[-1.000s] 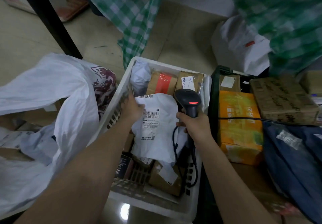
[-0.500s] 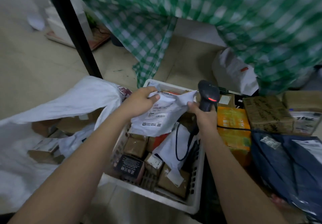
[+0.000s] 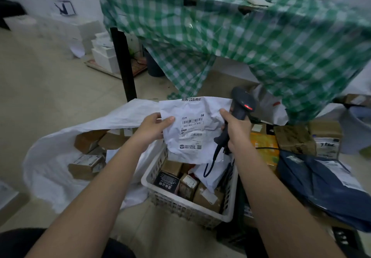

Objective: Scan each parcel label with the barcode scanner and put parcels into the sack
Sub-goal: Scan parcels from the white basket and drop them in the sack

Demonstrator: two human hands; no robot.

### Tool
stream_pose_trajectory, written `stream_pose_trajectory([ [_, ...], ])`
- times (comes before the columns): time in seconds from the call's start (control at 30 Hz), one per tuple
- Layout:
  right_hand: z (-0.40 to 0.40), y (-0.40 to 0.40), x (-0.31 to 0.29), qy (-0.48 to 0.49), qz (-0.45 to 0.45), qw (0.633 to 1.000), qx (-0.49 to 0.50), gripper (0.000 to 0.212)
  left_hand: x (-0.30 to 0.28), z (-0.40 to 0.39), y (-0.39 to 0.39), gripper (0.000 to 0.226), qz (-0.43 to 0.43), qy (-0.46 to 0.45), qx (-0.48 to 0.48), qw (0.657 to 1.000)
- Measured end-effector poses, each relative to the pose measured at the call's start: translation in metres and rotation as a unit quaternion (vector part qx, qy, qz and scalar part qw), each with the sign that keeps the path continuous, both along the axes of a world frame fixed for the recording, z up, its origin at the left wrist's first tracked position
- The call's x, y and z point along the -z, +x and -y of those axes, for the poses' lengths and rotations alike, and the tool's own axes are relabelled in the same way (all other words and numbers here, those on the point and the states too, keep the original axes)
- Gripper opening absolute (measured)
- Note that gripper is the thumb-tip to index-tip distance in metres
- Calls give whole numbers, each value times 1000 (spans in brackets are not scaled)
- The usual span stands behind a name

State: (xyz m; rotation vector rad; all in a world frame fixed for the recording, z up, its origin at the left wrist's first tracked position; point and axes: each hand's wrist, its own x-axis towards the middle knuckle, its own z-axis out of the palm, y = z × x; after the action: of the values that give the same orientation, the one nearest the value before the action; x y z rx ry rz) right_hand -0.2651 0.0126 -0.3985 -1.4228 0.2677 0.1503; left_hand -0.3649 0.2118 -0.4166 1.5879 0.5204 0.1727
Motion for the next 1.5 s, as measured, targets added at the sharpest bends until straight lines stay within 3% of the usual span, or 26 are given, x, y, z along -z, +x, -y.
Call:
stream_pose_trajectory([
  [0.1, -4, -17, -14, 15, -7, 1000, 0, 21, -4, 11, -21, 21, 44, 26, -23, 998],
  [0.23, -11, -27, -30, 25, -11, 1000, -9, 22, -23, 17, -35, 23, 114, 10, -52, 992],
  [0.33, -14, -28, -36, 37, -2, 999, -19, 20, -26, 19, -37, 21, 120, 23, -40, 992],
  [0.4, -13, -27, -35, 4, 18, 1000, -17, 20, -24, 16, -35, 18, 112, 34, -66, 991],
  [0.5, -1, -30, -28, -118, 110, 987, -5, 20, -23, 11, -31, 28, 95, 62, -112, 987],
  [0.57, 10, -40, -25, -138, 144, 980, -28, 17, -25, 8, -29, 32, 80, 77, -120, 987],
  [0.73, 18, -79, -14, -117, 77, 967, -214, 22, -24, 1, -25, 27, 62, 62, -112, 990],
  [0.9, 16, -109, -6, -128, 71, 949, -278, 22, -25, -3, -31, 31, 71, 19, -125, 989],
  [1.03, 12, -121, -9, -121, 75, 945, -295, 24, -19, -10, -38, 38, 65, 17, -121, 990],
  [1.3, 6, -133, -17, -132, 82, 937, -312, 27, -23, -17, -55, 23, 89, 5, -129, 988],
  [1.5, -16, -135, -11, -99, 60, 954, -277, 17, -17, -40, -81, 26, 102, 1, -162, 981],
])
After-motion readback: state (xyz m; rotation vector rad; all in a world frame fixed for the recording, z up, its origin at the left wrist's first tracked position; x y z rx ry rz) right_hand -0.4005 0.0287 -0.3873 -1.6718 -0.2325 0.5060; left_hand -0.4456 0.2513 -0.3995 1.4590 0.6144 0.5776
